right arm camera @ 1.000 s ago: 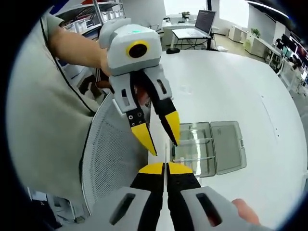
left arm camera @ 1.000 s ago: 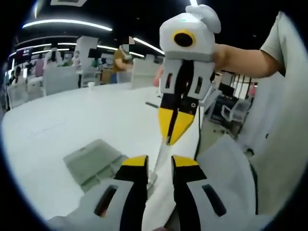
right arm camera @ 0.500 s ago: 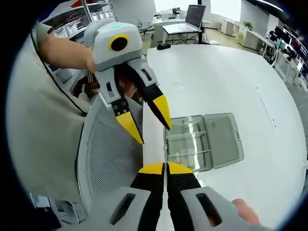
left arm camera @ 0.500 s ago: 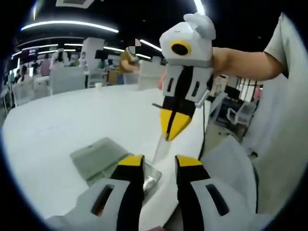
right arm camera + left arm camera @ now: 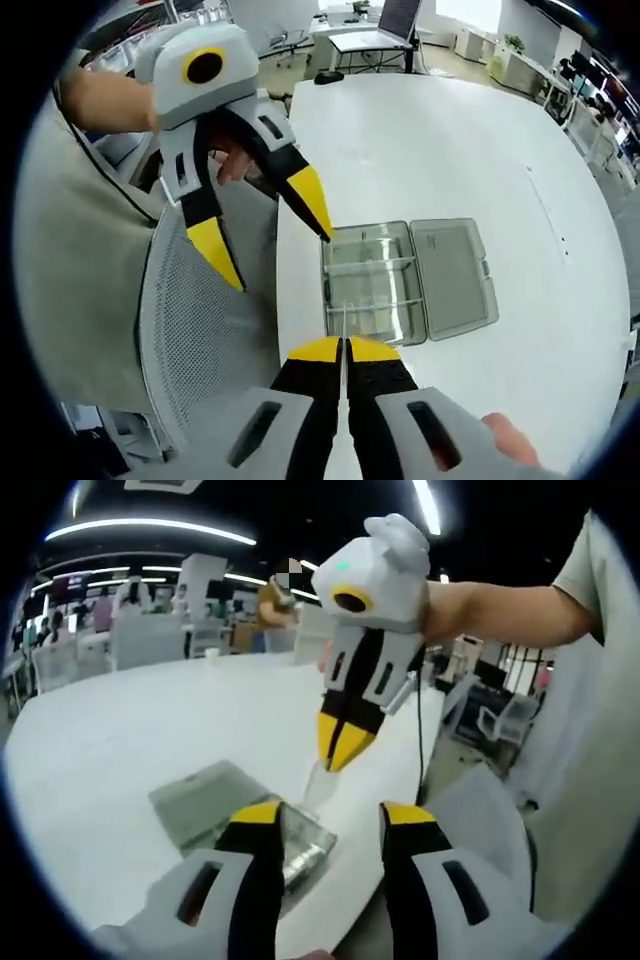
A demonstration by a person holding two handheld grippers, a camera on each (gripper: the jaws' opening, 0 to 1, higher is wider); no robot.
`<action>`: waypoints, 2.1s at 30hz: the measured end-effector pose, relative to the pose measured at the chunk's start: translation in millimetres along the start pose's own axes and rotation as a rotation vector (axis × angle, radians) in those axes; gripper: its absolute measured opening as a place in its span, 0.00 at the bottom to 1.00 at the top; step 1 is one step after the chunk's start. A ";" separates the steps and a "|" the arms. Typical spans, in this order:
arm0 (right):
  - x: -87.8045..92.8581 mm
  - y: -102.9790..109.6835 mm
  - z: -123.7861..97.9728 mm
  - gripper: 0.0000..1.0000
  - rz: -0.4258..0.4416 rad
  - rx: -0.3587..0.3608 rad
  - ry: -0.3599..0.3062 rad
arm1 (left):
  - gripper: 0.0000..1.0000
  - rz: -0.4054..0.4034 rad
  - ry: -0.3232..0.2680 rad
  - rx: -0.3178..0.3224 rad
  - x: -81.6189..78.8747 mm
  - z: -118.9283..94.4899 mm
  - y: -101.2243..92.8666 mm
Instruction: Insert the divider into the dual guide fixture by aligning both edges with the guide slots and pushing it downward to the bottom, including one-sided entry, uneven engagement, binding, and posture correction.
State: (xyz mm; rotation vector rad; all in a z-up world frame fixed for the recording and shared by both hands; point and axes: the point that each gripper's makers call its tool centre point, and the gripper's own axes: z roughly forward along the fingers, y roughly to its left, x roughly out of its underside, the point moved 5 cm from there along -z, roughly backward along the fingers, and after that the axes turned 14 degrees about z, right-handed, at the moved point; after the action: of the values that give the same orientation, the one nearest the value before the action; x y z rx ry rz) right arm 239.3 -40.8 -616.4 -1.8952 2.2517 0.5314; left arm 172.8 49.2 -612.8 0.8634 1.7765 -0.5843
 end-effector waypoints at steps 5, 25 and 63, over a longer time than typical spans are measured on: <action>1.8 -9.1 6.0 0.00 -0.007 0.022 0.029 | 0.41 0.004 0.009 -0.011 -1.2 0.7 0.8; 6.6 -28.7 27.4 0.00 -0.022 0.045 0.100 | 0.53 -0.039 0.038 -0.040 8.6 0.6 5.3; 4.2 -30.9 56.3 0.00 -0.055 0.053 0.168 | 0.65 -0.087 0.092 -0.037 25.5 2.4 7.5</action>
State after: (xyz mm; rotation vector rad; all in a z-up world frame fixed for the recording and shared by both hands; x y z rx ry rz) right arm 262.4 -28.6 -675.2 -2.0384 2.2800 0.3113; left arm 174.7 59.2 -637.5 0.8025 1.9104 -0.5742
